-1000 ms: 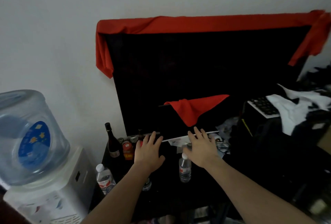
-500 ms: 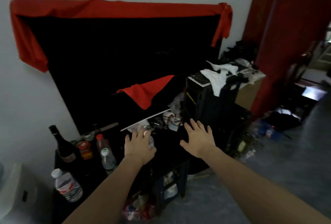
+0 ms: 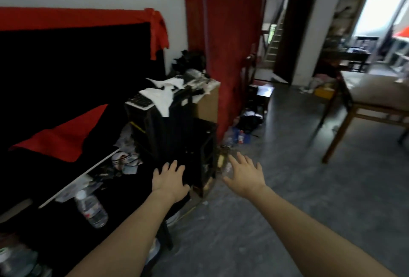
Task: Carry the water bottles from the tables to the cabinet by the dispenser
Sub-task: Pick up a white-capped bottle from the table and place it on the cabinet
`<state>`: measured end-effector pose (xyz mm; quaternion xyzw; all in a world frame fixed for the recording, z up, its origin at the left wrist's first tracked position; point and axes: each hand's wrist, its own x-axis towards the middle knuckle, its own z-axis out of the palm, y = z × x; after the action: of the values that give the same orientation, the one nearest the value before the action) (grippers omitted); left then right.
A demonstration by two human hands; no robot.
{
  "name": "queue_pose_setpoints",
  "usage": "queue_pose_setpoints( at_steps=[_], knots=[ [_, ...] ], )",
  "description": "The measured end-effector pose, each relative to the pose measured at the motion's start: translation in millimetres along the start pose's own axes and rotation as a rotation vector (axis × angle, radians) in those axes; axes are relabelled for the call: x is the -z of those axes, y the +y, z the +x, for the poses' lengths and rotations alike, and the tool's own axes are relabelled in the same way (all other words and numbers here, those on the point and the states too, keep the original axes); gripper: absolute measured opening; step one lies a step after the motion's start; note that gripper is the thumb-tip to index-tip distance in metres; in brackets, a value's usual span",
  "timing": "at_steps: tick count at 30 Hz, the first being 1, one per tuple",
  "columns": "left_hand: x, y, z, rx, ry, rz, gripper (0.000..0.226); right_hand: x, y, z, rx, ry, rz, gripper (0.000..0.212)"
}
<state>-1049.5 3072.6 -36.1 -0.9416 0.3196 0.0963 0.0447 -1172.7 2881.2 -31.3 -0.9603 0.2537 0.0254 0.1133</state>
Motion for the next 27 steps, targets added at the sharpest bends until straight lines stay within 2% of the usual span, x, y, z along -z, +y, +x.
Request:
queue_pose_setpoints(
  at_steps=[5, 14, 20, 27],
  knots=[
    [7.5, 129.2, 18.9, -0.193, -0.006, 0.027, 0.071, 18.1, 119.2, -40.3, -0.212, 0.046, 0.000, 0.079],
    [12.3, 331.0, 20.7, -0.403, 0.000, 0.088, 0.073, 41.2, 295.2, -118.1, -0.501, 0.102, 0.059, 0.077],
    [16.0, 441.3, 9.3, -0.552, 0.011, 0.072, 0.072, 54.8, 380.2, -162.8, -0.616, 0.120, 0.100, 0.077],
    [21.6, 528.4, 20.2, -0.662, 0.034, 0.074, 0.072, 66.8, 445.4, -178.1, -0.696, 0.166, 0.125, 0.076]
  ],
)
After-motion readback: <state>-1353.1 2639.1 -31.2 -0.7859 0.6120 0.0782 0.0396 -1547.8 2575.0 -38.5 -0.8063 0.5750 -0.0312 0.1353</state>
